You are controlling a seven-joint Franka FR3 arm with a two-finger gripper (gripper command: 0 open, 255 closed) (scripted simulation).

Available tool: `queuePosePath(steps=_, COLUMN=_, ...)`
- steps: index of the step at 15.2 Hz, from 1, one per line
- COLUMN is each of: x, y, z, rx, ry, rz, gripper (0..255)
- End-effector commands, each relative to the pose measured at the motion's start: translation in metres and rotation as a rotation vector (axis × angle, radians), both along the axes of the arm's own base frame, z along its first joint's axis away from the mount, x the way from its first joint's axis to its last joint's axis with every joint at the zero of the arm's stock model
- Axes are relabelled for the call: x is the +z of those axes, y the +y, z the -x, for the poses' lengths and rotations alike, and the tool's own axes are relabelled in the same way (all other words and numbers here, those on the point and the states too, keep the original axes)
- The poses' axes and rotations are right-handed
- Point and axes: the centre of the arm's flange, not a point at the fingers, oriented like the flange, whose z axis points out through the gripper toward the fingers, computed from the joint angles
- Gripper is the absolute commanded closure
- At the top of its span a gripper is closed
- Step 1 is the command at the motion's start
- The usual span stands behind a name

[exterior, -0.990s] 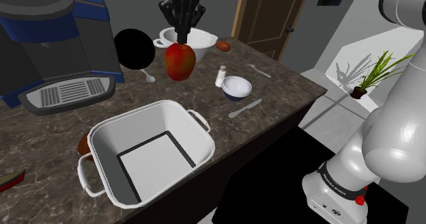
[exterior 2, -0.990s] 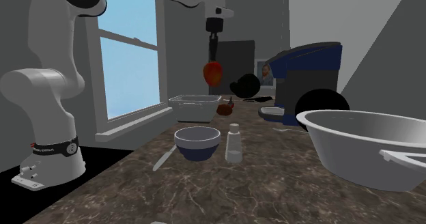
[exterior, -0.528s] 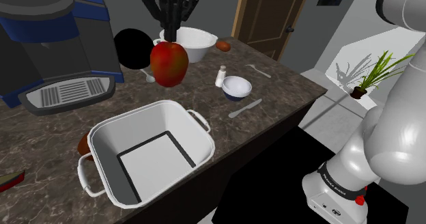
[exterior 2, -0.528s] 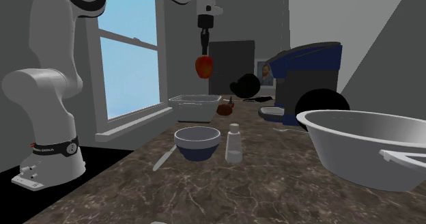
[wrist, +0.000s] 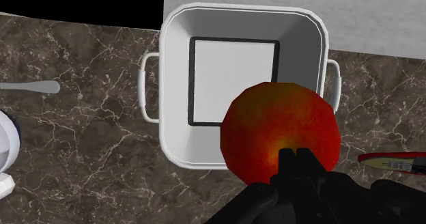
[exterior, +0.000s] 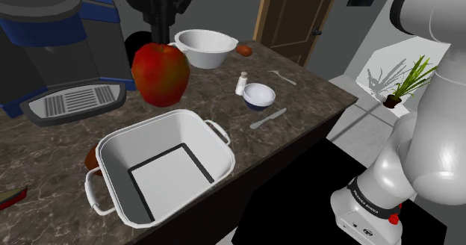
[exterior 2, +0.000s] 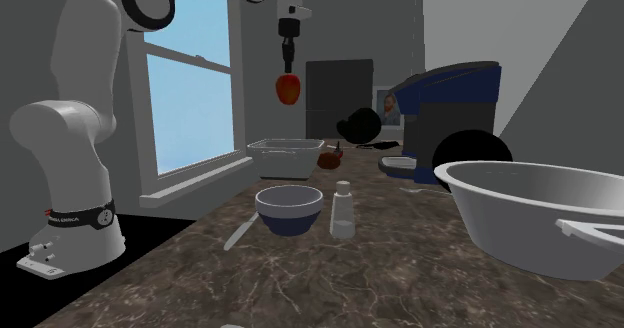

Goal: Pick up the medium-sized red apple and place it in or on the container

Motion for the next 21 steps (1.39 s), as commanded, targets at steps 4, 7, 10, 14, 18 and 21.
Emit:
queuePosePath(steps=4, x=-0.017, y=0.011, z=0.010, rx=-0.002, ry=0.001, rz=0.001, gripper=255)
queuePosePath(steps=7, x=-0.033, y=0.011, z=0.010, rx=-0.002, ry=0.001, rz=0.001, gripper=255)
queuePosePath(steps=10, x=-0.049, y=0.011, z=0.010, rx=-0.002, ry=0.001, rz=0.001, gripper=255)
queuePosePath(steps=14, x=-0.055, y=-0.006, z=0.028, rx=0.019, ry=-0.029, rz=0.022, gripper=0)
queuePosePath(steps=18, x=-0.094, y=-0.002, z=0.023, rx=0.057, ry=-0.020, rz=0.014, gripper=0)
queuePosePath(steps=21, x=-0.133, y=0.003, z=0.018, rx=0.096, ry=-0.011, rz=0.007, gripper=0)
